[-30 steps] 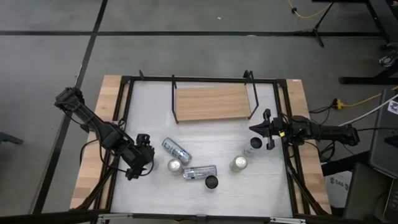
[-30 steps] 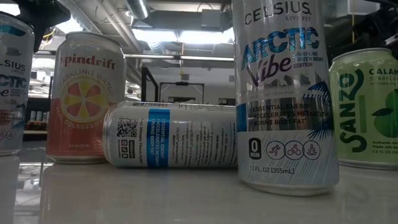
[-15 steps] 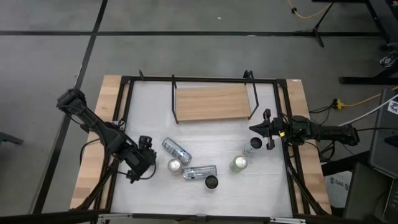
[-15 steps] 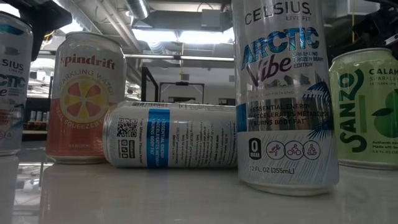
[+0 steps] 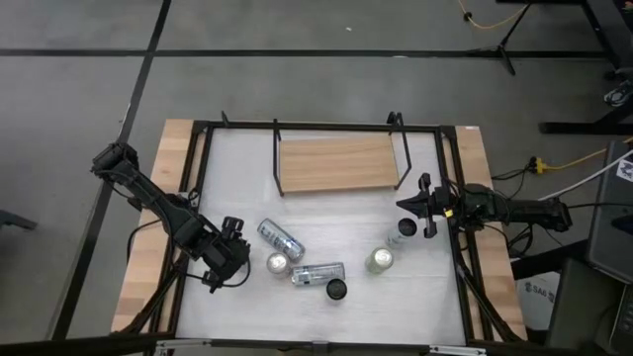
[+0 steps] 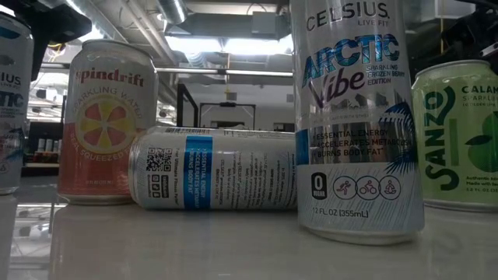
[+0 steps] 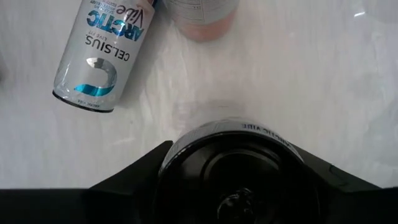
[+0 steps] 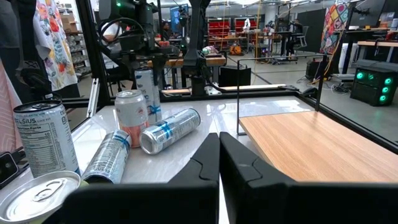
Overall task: Place canned beverage on shelf
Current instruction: Put the white-blue soda can on the shelf
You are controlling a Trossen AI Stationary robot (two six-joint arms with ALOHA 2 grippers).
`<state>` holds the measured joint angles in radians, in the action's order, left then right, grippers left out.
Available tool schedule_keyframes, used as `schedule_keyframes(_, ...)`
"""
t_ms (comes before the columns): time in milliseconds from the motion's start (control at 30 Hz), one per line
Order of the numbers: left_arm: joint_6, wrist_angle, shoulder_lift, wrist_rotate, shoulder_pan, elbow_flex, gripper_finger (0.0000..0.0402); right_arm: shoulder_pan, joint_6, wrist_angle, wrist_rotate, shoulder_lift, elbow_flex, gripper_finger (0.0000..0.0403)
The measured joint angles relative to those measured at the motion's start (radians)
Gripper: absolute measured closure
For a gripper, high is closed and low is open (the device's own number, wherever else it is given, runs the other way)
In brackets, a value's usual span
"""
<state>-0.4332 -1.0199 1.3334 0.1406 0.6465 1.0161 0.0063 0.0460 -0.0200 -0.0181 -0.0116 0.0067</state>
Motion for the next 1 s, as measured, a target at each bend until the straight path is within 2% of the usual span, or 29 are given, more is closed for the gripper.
schedule_keyframes(200,0.050,-0.006,0.006,-0.008,0.000,0.029,0.0170,0.000,0.000,0.000,0.000,0.000,0.000,0.0403)
schedule_keyframes(433,0.123,-0.066,0.003,-0.005,-0.054,0.170,0.0167,0.000,0.000,0.000,0.000,0.000,0.000,0.0403)
schedule_keyframes(633,0.152,-0.152,0.003,-0.005,-0.135,0.305,0.0167,0.000,0.000,-0.002,0.000,0.000,0.000,0.0403)
schedule_keyframes(1000,0.403,-0.143,0.002,0.000,-0.358,0.488,0.0166,0.000,0.000,-0.005,0.003,0.000,0.000,0.0403)
